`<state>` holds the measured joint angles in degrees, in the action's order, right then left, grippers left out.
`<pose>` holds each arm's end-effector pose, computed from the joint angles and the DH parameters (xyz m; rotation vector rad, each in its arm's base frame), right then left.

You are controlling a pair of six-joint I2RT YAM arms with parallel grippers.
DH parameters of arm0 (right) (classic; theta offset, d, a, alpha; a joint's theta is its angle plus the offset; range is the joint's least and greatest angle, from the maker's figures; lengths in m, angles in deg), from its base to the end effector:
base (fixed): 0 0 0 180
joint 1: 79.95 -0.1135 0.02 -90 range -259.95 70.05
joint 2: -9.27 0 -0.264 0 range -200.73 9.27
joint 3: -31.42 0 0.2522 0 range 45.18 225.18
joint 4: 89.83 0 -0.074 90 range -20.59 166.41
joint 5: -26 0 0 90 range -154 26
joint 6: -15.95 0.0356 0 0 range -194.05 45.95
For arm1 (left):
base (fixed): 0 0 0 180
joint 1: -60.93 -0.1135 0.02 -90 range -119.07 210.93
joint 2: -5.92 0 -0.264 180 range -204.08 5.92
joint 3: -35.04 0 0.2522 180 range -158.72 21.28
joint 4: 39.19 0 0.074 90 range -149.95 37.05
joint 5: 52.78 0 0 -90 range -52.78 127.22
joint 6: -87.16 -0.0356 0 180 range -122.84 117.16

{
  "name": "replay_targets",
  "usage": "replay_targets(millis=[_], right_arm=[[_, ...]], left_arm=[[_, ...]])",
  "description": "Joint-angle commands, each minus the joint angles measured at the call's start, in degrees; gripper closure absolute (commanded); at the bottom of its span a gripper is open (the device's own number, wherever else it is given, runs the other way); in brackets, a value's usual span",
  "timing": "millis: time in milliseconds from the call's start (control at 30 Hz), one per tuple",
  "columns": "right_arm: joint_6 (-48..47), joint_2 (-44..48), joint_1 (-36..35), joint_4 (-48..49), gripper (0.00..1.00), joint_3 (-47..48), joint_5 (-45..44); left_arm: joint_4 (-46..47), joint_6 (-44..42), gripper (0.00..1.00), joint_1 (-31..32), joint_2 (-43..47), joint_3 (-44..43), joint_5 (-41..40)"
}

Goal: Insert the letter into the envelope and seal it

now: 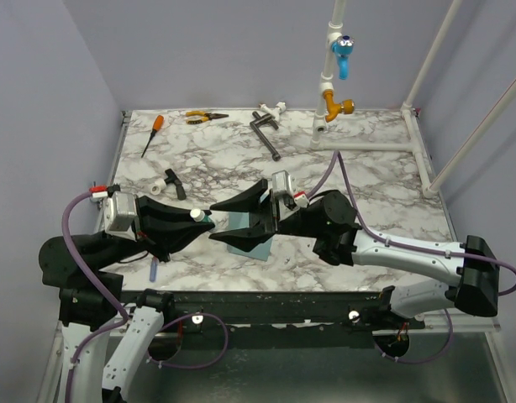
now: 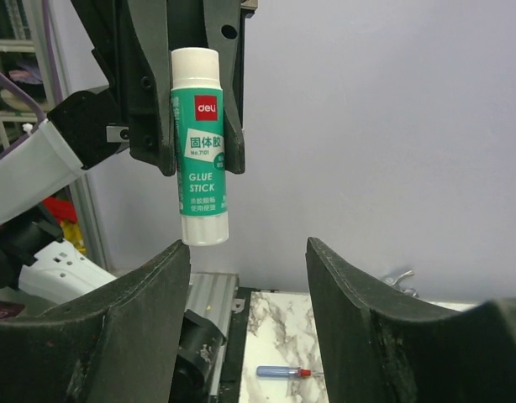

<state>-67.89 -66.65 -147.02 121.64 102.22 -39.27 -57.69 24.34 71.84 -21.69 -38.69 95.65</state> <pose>0.1040 0.2842 0.3943 -0.9693 0.8160 1.3583 0.0364 -0.0379 0.4606 0.8023 1.1632 -1.1081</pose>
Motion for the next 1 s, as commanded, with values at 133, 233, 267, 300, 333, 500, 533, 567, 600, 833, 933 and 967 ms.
replay_targets(millis=[133,233,267,300,333,500,533,567,600,833,933,967], right_arm=[[3.2,-2.2,-0.3,1.0,0.41,2.6,1.9],[3.7,-2.6,-0.4,1.4,0.42,3.1,3.6],[4.0,-2.7,-0.4,1.4,0.42,3.4,4.1],[4.2,-2.8,-0.4,1.3,0.41,3.7,4.6],[4.3,-3.0,-0.3,1.3,0.41,3.8,4.7],[4.5,-3.8,-0.4,0.0,0.41,5.1,5.4],[4.6,-4.0,-0.4,-0.3,0.42,5.3,5.6],[4.5,-4.1,-0.4,-0.5,0.44,5.3,5.5],[4.5,-4.2,-0.4,-0.6,0.47,5.4,5.4],[2.9,-4.3,-0.4,-2.9,0.86,6.3,6.6],[-2.6,-3.8,-0.3,-10.0,0.93,8.4,12.4],[-5.3,-3.8,-0.3,-13.1,0.93,9.6,15.4]], left_arm=[[1.8,-0.2,1.0,0.3,0.1,0.8,-1.5],[1.9,-0.9,1.0,0.3,0.4,1.1,-1.1],[1.8,-1.0,1.0,0.3,0.4,1.2,-1.1],[1.9,-1.0,1.0,0.3,0.4,1.3,-1.0],[1.8,-1.1,1.0,0.3,0.4,1.3,-1.0],[1.7,-2.0,1.0,0.3,0.4,1.6,-0.9],[1.7,-1.9,1.0,0.3,0.4,1.6,-0.9],[1.8,-1.8,1.0,0.3,0.4,1.6,-0.8],[1.8,-1.7,1.0,0.3,0.4,1.5,-0.8],[1.7,-2.2,1.0,0.3,0.7,1.7,0.7],[1.8,-3.8,1.0,0.3,1.1,2.0,6.5],[1.8,-5.4,1.0,0.4,1.5,2.3,9.7]])
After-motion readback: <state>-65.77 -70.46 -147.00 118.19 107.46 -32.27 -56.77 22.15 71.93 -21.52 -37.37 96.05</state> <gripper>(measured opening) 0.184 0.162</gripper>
